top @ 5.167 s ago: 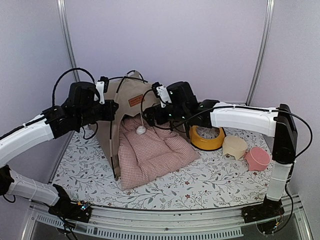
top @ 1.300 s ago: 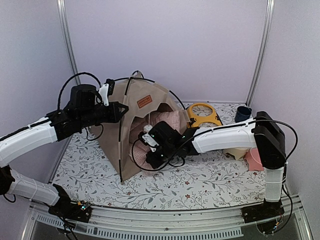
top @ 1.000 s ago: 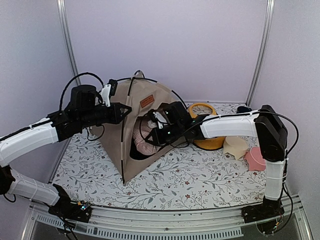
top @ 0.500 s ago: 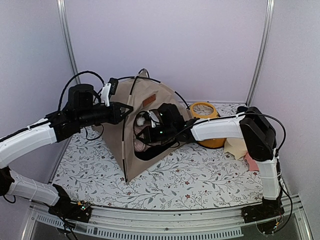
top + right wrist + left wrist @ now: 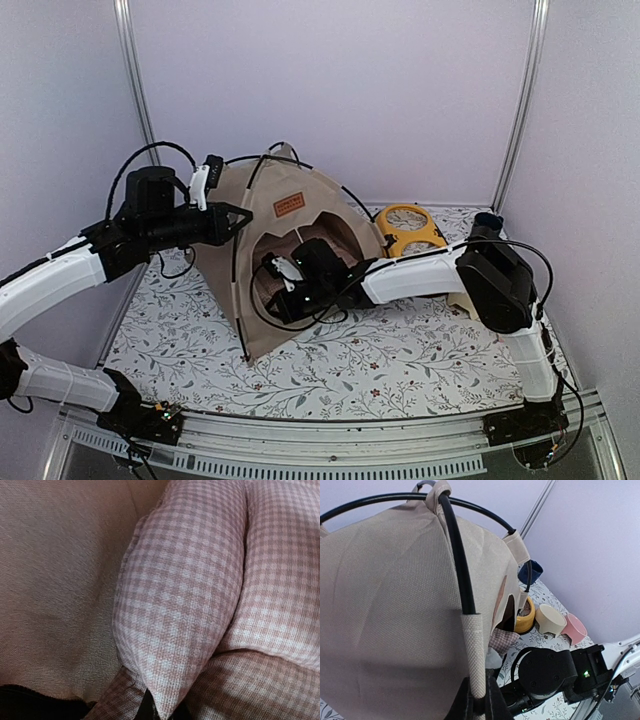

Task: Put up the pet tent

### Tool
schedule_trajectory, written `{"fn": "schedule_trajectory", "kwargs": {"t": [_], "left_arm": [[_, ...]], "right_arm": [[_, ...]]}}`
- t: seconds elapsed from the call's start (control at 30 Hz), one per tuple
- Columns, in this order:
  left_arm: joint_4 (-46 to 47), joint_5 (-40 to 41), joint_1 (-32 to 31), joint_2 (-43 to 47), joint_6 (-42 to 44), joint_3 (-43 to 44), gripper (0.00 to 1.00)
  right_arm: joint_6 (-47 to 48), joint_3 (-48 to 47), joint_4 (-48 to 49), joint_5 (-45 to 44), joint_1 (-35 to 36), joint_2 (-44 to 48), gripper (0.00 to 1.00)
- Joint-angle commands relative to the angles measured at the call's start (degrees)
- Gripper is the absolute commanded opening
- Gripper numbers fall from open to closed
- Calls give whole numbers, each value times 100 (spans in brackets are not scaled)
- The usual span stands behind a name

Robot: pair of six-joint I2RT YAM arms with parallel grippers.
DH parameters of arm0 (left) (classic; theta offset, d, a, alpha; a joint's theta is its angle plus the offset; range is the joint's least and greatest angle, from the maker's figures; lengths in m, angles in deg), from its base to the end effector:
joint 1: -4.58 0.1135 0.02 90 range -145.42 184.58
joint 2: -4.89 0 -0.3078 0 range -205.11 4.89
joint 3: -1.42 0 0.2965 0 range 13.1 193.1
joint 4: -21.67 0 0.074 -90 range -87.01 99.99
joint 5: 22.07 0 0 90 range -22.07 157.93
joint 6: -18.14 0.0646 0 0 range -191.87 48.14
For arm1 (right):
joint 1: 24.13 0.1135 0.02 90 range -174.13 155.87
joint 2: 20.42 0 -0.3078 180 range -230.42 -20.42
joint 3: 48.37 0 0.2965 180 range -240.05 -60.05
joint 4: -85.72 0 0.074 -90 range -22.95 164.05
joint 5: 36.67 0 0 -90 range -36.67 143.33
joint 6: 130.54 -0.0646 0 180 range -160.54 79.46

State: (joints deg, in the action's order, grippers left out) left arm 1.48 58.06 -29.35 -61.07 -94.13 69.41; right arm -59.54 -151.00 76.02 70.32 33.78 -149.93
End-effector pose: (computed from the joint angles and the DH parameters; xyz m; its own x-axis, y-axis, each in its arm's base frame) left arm 0.2607 -0.1888 0.3622 -0.4989 -0.1143 -0.8591 0.5360 0.7383 -0.4095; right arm 0.2971 0.5093 0.1360 -0.6037 -0.3767 -0.7026 -0.7809 0.4568 0.4261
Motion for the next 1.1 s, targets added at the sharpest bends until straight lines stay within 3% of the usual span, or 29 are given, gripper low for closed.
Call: {"fn": "schedule_trajectory", "kwargs": {"t": [0.0, 0.33, 0.6, 0.77, 0.93, 1.07], "left_arm": [[73, -188, 147, 182, 181, -65, 0], [19, -319, 433, 207, 211, -173, 0], [-69, -225, 557, 206, 184, -178, 0], [-162, -129, 656, 163, 98, -200, 0], [-187, -78, 712, 188, 64, -209, 0], [-191, -111, 739, 197, 49, -200, 0]], "right_arm": [[573, -278, -301, 66, 71, -91, 5], [1310, -540, -336, 808, 194, 171, 12], [1525, -793, -917, 128, 195, 533, 58], [1354, -276, -941, -431, 197, 1213, 74], [1127, 136, -1161, -1178, 186, 1813, 77], [834, 519, -1444, -1959, 92, 2263, 74]]}}
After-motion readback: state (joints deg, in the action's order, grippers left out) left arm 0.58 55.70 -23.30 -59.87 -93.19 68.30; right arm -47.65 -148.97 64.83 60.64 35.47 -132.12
